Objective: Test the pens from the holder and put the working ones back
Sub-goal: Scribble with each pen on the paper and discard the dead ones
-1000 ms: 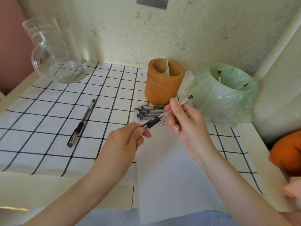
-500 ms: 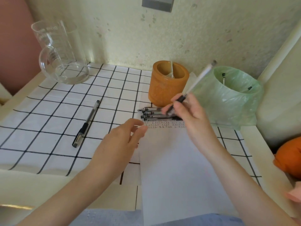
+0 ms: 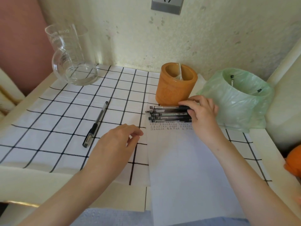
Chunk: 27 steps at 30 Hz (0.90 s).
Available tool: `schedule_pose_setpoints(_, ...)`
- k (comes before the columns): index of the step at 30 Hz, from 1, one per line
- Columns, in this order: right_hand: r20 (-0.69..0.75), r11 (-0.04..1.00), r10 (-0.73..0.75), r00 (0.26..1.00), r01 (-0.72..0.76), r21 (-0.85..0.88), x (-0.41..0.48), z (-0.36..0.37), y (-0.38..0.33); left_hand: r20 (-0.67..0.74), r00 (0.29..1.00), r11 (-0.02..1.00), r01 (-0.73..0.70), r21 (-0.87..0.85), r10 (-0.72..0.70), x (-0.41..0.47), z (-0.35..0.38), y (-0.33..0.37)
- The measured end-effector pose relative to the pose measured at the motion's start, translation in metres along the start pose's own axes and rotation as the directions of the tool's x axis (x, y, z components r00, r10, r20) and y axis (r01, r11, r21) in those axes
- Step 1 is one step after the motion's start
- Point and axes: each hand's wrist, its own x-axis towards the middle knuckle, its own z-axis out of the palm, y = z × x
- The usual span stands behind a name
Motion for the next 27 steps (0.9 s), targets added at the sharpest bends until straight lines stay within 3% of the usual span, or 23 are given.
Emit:
schedule_pose_setpoints(7, -0.153, 0.998, 0.014, 0.988, -0.005, 0.062, -0.005, -0.004, -0.005, -0.120, 0.992, 0.994, -0.024, 0.103, 0.036, 0.002, -0.006, -0.012)
schedule_pose_setpoints(10, -0.167, 0.996, 0.010, 0.986, 0.005, 0.089, -0.007, -0.006, -0.006, -0.164, 0.984, 0.958, -0.015, 0.286, 0.065, 0.007, -0.008, -0.026)
schedule_pose_setpoints(14, -0.119, 0.989, 0.008, 0.993, 0.010, 0.148, -0.010, -0.009, -0.007, -0.142, 0.989, 0.887, 0.089, 0.454, -0.027, 0.004, -0.007, -0.037)
schedule_pose_setpoints(18, -0.099, 0.980, -0.027, 0.995, 0.046, 0.194, -0.012, -0.012, -0.013, -0.103, 0.989, 0.874, 0.139, 0.465, -0.102, 0.001, -0.007, -0.035)
schedule_pose_setpoints(23, -0.113, 0.970, -0.053, 0.992, 0.078, 0.231, -0.014, -0.015, -0.018, -0.112, 0.992, 0.917, 0.098, 0.387, -0.059, 0.007, -0.009, -0.036)
schedule_pose_setpoints(27, -0.103, 0.966, -0.082, 0.991, 0.105, 0.235, -0.015, -0.015, -0.016, -0.123, 0.987, 0.889, 0.148, 0.434, -0.104, 0.013, -0.011, -0.039)
